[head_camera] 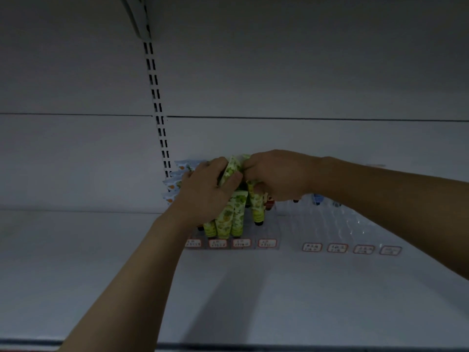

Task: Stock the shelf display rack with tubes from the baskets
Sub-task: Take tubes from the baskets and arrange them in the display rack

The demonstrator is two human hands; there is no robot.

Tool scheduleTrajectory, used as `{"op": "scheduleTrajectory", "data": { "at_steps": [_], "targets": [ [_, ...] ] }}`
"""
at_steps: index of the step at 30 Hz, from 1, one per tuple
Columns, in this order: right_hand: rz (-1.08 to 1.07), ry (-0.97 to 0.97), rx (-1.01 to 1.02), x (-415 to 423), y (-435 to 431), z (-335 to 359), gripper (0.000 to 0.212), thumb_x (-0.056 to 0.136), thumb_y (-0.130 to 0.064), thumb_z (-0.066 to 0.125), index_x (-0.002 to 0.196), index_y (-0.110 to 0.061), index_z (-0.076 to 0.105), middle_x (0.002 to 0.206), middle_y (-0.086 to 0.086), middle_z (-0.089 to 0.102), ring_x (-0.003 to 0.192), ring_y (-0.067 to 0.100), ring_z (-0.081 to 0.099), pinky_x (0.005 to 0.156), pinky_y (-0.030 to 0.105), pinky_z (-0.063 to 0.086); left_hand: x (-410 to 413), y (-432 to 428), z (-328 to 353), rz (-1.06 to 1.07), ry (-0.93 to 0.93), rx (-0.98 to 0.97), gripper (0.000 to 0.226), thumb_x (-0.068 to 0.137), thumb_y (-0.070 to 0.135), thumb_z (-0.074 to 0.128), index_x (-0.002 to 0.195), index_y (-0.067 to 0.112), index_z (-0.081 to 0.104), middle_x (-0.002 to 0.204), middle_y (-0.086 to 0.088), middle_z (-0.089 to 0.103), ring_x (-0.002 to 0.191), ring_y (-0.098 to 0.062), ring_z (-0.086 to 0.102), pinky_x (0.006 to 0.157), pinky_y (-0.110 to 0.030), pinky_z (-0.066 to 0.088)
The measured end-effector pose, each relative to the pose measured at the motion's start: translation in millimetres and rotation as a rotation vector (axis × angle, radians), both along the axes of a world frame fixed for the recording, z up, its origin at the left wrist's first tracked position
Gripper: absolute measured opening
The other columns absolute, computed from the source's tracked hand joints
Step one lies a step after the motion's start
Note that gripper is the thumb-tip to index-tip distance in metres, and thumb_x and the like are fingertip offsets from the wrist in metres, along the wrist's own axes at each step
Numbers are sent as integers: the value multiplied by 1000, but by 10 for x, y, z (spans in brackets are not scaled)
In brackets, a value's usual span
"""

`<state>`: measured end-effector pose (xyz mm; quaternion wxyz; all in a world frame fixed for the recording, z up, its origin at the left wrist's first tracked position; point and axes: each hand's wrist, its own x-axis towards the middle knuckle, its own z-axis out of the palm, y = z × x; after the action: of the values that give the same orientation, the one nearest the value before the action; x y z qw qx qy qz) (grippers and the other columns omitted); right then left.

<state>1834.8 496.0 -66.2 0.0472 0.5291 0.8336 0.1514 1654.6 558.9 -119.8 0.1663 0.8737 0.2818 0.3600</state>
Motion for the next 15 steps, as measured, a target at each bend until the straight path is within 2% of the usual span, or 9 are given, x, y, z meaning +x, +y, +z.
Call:
{"op": "scheduleTrajectory", "data": {
  "at_steps": [3,9,13,15],
  "targets": [
    [3,-27,12,23,12,-7,25,97,-21,48,111,-6,62,113,7,57,108,21,51,79,21,32,-3,12,-7,-3,-6,3,35,94,51,35,68,31,26,64,6,27,60,-6,28,83,-52,39],
    [-23,-57,6,85,-70,25,25,97,-21,49,113,-5,60,108,12,58,103,27,53,81,35,44,-10,20,-8,1,14,17,35,94,53,35,69,30,27,66,5,27,61,-7,28,82,-50,38],
    [-100,15,28,149,-155,-28,32,97,-28,50,123,-11,59,119,9,55,111,24,50,86,33,43,-11,-5,4,13,26,-11,27,98,47,39,78,30,39,75,0,40,70,-10,38,91,-52,36],
    [-111,71,83,149,-178,-84,33,94,-29,54,121,-11,62,122,9,54,113,26,50,86,33,44,-4,-18,10,16,35,-27,25,98,48,39,80,30,39,76,3,39,73,-15,41,95,-54,34]
  ]
}}
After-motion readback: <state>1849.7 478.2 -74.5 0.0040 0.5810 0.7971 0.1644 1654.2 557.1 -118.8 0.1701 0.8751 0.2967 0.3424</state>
